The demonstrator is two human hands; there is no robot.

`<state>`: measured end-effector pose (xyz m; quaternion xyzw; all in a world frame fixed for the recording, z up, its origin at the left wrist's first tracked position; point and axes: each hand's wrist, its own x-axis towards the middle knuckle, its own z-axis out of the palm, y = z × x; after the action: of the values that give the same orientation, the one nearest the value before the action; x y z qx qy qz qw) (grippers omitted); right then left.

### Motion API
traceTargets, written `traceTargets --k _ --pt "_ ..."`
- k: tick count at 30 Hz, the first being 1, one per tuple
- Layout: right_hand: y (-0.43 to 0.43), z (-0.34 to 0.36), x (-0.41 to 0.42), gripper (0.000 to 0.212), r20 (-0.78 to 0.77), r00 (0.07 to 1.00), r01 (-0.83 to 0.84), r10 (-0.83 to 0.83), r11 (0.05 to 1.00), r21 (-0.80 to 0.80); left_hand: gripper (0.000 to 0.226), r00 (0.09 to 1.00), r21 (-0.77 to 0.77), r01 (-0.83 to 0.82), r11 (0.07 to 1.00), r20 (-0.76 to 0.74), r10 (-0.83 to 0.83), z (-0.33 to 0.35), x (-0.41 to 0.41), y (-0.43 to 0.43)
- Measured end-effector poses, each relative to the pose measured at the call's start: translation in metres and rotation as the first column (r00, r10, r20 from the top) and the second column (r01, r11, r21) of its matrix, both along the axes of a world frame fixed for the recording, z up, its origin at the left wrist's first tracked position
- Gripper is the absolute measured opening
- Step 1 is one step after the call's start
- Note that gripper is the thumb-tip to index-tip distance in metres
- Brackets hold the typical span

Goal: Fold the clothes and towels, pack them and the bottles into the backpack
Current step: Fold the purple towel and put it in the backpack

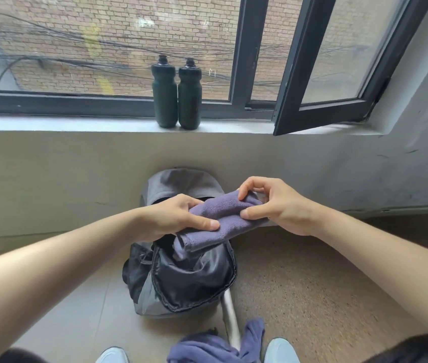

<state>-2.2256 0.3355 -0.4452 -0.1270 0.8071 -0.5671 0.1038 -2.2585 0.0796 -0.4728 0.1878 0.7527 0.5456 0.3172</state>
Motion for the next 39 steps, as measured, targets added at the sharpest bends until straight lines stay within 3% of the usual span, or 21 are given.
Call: traceTargets --k 4,9,16,21,23,27,32,36,39 --pt "-0.002 -0.006 -0.003 0.027 0.022 0.998 0.054 -0.053 0.995 -0.083 0.035 0.993 0.041 -0.119 0.992 -0.023 0.12 -0.002 -0.003 -0.002" --pt "-0.012 -0.022 -0.015 0.052 0.121 0.983 0.157 -0.137 0.971 -0.182 0.02 0.952 0.075 -0.279 0.957 -0.108 0.286 -0.005 -0.007 -0.006" --pt "-0.034 -0.042 -0.057 0.039 0.159 0.96 0.244 -0.229 0.966 -0.08 0.03 0.916 -0.06 -0.37 0.927 -0.193 0.353 -0.012 -0.039 -0.019" --pt "-0.048 -0.085 -0.088 0.035 0.21 0.923 0.342 -0.323 0.938 -0.063 0.042 0.918 -0.162 -0.372 0.914 -0.209 0.336 -0.054 -0.07 -0.024" --pt "-0.052 -0.112 -0.095 0.034 0.202 0.924 0.331 -0.324 0.944 -0.004 0.045 0.899 -0.246 -0.399 0.883 -0.296 0.324 -0.082 -0.079 -0.025" --pt "-0.059 -0.167 -0.111 0.041 0.077 0.956 0.247 -0.283 0.918 0.309 0.042 0.862 -0.427 -0.409 0.807 -0.47 0.189 -0.137 -0.086 -0.025" --pt "-0.073 -0.216 -0.129 0.035 0.007 0.994 0.089 -0.109 0.847 0.525 0.035 0.853 -0.53 -0.434 0.729 -0.502 0.143 -0.191 -0.098 -0.031" --pt "-0.068 -0.253 -0.142 0.036 0.065 0.992 -0.125 0.112 0.68 0.723 0.027 0.864 -0.558 -0.408 0.723 -0.492 0.108 -0.233 -0.108 -0.032" --pt "-0.058 -0.263 -0.147 0.035 0.097 0.978 -0.187 0.186 0.565 0.803 0.029 0.867 -0.552 -0.356 0.754 -0.495 0.047 -0.251 -0.115 -0.021"
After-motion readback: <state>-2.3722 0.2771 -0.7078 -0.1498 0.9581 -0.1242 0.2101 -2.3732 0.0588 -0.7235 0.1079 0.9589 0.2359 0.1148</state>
